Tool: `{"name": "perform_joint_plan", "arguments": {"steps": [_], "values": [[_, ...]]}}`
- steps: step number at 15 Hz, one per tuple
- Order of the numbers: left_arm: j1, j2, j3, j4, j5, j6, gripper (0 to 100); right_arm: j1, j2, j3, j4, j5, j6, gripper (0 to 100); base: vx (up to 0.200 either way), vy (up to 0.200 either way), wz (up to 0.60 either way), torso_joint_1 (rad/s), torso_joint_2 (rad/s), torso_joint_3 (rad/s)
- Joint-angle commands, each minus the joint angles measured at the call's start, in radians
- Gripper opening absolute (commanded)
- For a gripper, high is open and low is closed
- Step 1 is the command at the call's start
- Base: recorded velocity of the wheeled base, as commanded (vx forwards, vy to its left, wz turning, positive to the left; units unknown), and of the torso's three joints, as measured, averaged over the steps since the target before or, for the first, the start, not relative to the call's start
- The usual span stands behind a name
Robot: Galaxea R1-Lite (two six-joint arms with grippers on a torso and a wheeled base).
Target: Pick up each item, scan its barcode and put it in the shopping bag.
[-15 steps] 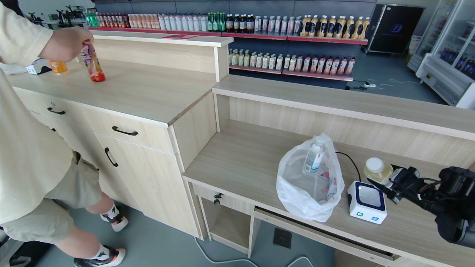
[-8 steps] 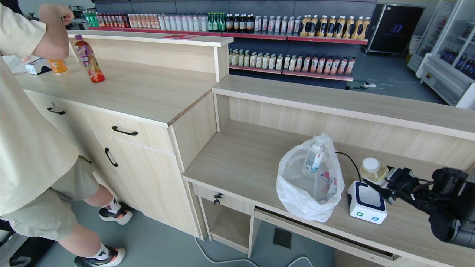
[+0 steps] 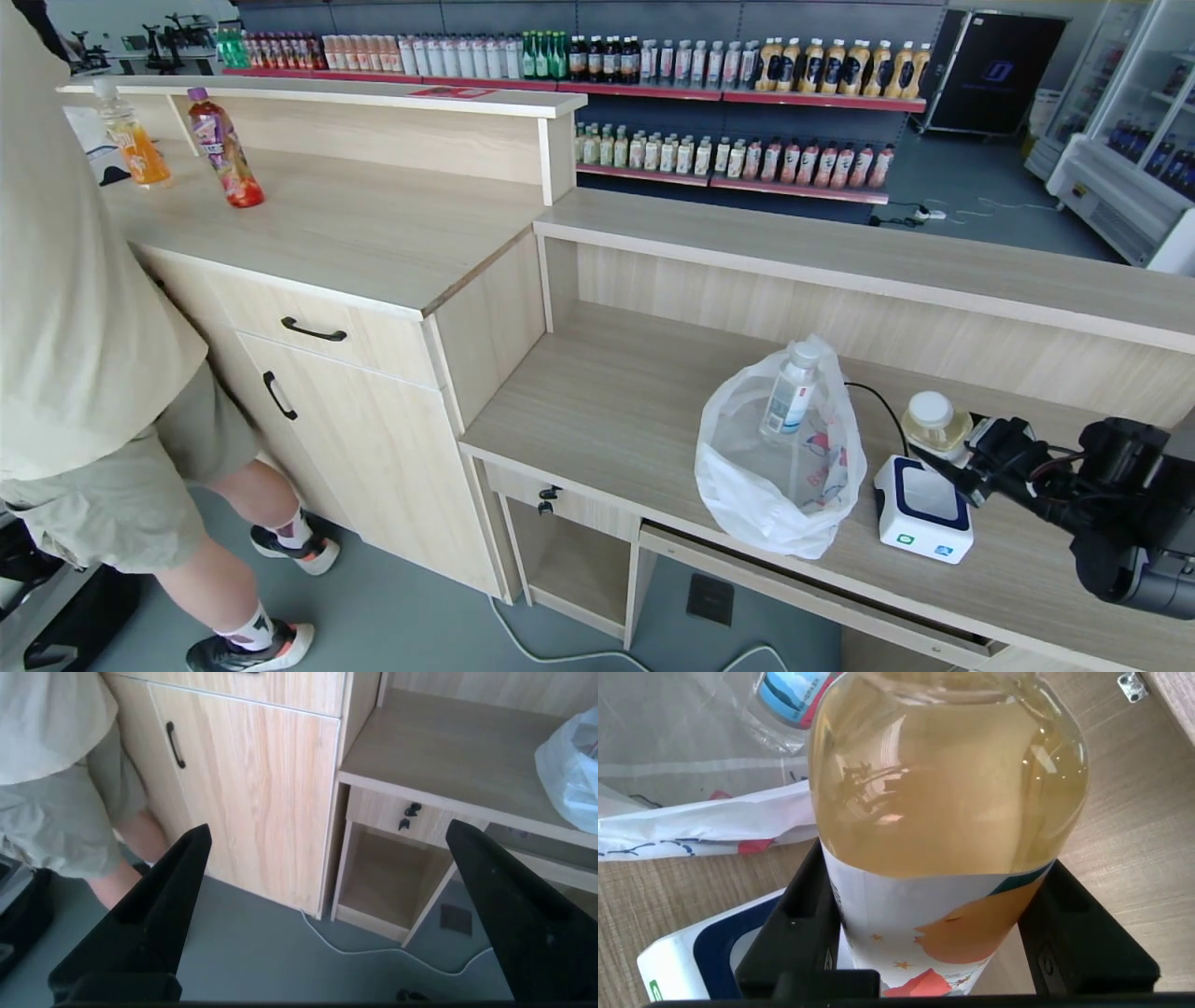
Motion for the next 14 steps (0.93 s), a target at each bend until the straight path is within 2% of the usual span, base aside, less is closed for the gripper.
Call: {"name": "perform_joint_plan", "arguments": {"steps": [1, 9, 11, 12, 14], "values": [[0.001, 0.000, 0.000, 0.000, 0.000, 0.000, 100, 0.000, 0.001, -0.001, -0.001, 0.000, -0.001, 0, 0.000, 0.000, 0.00, 0.000, 0.00, 0.000], [0.001, 0.000, 0.000, 0.000, 0.000, 0.000, 100, 0.005, -0.006, -0.011, -0.001, -0.001, 0.024, 0, 0.000, 0.000, 0.00, 0.000, 0.00, 0.000], [0.001, 0.000, 0.000, 0.000, 0.000, 0.000, 100, 0.003, -0.074, -0.017, -0.001, -0.015, 0.111, 0, 0.000, 0.000, 0.00, 0.000, 0.00, 0.000], [0.001, 0.000, 0.000, 0.000, 0.000, 0.000, 100, 0.002, -0.140, -0.003, -0.001, -0.069, 0.182, 0, 0.000, 0.000, 0.00, 0.000, 0.00, 0.000], [0.001, 0.000, 0.000, 0.000, 0.000, 0.000, 100, 0.008, -0.324, 0.063, 0.040, -0.279, 0.415, 0, 0.000, 0.000, 0.00, 0.000, 0.00, 0.000]]}}
